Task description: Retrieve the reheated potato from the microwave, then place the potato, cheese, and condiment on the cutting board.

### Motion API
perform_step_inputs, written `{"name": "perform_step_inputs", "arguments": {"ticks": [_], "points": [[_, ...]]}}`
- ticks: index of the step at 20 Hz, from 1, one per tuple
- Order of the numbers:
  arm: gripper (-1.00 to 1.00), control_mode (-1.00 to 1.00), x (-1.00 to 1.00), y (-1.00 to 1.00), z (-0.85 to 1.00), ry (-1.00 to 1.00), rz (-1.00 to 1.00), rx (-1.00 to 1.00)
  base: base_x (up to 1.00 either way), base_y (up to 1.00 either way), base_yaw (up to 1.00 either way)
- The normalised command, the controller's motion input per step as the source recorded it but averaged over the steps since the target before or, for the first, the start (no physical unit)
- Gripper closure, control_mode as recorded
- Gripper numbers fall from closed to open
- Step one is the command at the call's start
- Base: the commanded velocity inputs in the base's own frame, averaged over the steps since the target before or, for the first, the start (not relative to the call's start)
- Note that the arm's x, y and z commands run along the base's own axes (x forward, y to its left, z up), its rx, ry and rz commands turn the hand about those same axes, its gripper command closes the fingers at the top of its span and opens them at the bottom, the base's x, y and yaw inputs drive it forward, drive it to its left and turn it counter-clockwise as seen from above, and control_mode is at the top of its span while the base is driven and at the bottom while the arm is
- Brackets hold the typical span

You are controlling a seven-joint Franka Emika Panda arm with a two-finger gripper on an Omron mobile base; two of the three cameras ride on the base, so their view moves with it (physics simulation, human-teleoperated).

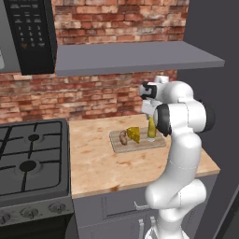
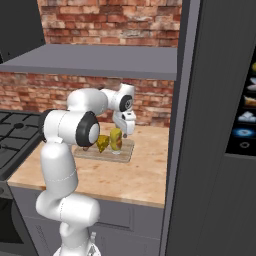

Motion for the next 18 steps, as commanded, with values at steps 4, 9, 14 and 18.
{"name": "perform_step_inputs", "arguments": {"ticks": [4,9,14,18], "points": [[-1.0,-1.0,0.0,-0.08,0.08,-0.02,0.0,0.0,0.0,0.0,0.0],[-1.0,-1.0,-0.01,-0.15,0.06,-0.02,0.0,0.0,0.0,0.0,0.0],[-1.0,-1.0,-0.03,-0.23,0.04,-0.03,0.0,0.0,0.0,0.0,0.0],[-1.0,-1.0,-0.18,-0.25,0.05,-0.06,0.0,0.0,0.0,0.0,0.0]]}}
